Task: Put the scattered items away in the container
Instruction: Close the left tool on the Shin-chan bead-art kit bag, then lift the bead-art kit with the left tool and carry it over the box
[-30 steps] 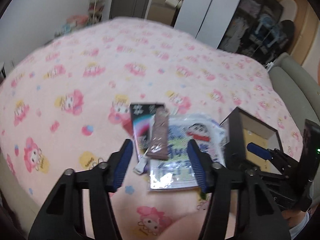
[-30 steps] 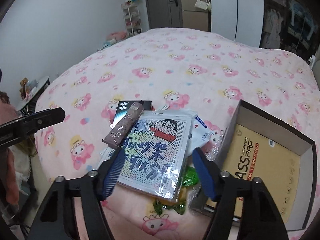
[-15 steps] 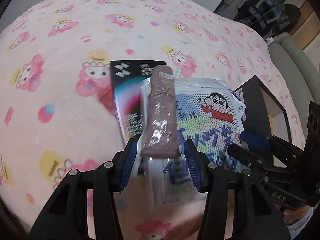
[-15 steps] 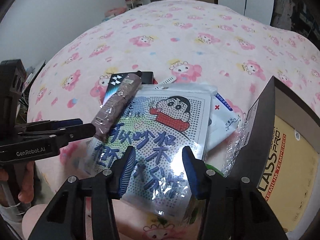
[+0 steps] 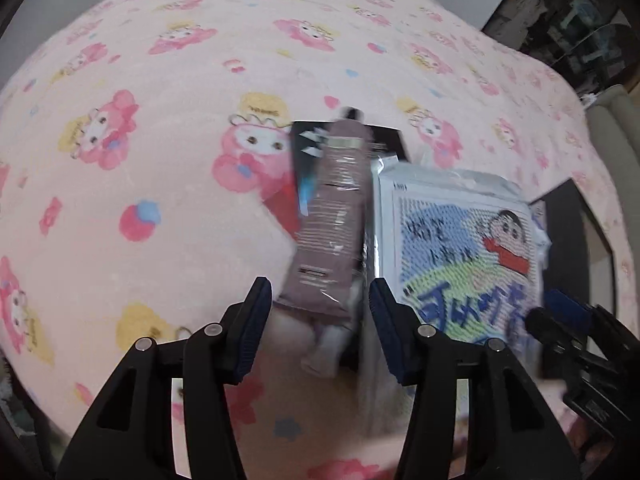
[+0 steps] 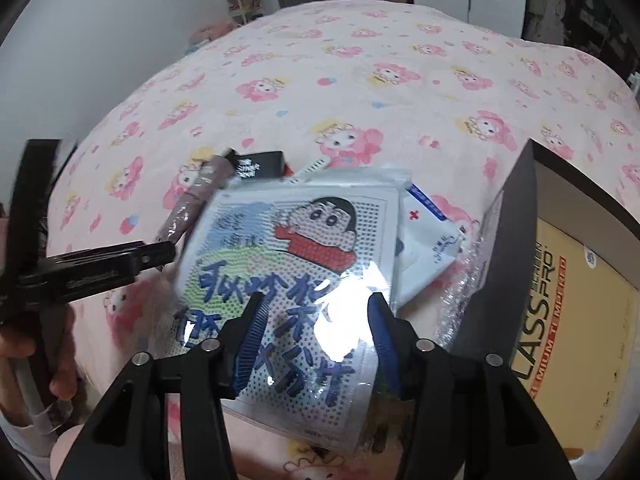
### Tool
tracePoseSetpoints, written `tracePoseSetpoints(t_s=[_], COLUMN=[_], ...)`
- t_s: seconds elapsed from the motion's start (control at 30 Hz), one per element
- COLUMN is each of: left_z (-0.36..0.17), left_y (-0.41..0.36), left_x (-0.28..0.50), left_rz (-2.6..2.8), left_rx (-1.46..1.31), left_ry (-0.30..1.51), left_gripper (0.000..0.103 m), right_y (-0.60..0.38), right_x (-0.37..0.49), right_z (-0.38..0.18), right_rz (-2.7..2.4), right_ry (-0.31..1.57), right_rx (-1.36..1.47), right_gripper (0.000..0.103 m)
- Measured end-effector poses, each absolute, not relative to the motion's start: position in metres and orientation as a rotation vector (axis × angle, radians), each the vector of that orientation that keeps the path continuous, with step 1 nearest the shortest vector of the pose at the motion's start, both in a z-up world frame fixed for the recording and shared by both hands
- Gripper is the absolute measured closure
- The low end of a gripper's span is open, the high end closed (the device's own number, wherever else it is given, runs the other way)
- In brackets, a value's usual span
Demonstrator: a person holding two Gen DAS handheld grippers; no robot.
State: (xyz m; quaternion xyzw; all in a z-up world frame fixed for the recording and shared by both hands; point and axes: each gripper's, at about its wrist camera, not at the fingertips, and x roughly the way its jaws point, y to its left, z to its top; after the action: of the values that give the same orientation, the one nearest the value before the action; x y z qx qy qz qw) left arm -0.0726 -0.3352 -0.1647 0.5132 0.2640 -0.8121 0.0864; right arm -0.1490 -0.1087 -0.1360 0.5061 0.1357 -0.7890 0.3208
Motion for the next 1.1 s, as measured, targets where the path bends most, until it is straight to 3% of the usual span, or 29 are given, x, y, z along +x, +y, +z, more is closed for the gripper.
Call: tracePoseSetpoints(t_s=[0.1, 0.3, 0.53, 0.63, 0.83, 0.93, 0.97, 1.03, 1.07, 1.1], left_z=[-0.165, -0.171, -0.178, -0.181, -0.177, -0.180, -0.182, -0.186, -0.188, -0.191], left_y=[-0.331, -0.327, -0.320, -0.316, -0.328, -0.331, -0.331, -0.332, -0.332, -0.330], left_x=[-0.069, -0.078, -0.085, -0.088, -0.071, -0.067, -0.068, -0.069, -0.070, -0.072], left_rz=[-2.496, -2.502, -2.541, -2.541, -2.552, -2.547, -2.540, -2.530, -2.528, -2.527], left_rx=[1.573, 1.618, 1.628, 1.645, 1.585, 1.597, 1.604, 1.609, 1.602, 1.595], left_ry=[0.889, 0.899, 0.990, 1.012, 1.026, 1.010, 1.028, 1.069, 1.091, 1.102], left_gripper=[0.052, 0.051, 0.052, 0.057, 0.082, 0.084, 0.080, 0.060, 0.045, 0.041], right_y=[-0.113, -0.121, -0.117, -0.114, -0.113, -0.114, -0.115, -0.116, -0.117, -0.117], right_x=[-0.149, -0.156, -0.161, -0.160, -0.154, -0.153, -0.153, -0.154, -0.154, -0.154], right_z=[-0.142, -0.147, -0.153, -0.149, -0.139, -0.136, -0.138, -0.141, -0.143, -0.146], right_rz=[-2.053, -2.037, -2.029, -1.969, -1.958, -2.023, -2.034, -2.033, -2.026, -2.016], right_ry=[0.381, 0.386, 0.368, 0.281, 0.253, 0.324, 0.349, 0.385, 0.397, 0.400], right_rx=[1.339, 1.335, 1.346, 1.344, 1.327, 1.322, 1.331, 1.335, 1.343, 1.357], right_gripper=[0.045, 0.033, 0.030, 0.030, 0.030, 0.030, 0.030, 0.030, 0.030, 0.030])
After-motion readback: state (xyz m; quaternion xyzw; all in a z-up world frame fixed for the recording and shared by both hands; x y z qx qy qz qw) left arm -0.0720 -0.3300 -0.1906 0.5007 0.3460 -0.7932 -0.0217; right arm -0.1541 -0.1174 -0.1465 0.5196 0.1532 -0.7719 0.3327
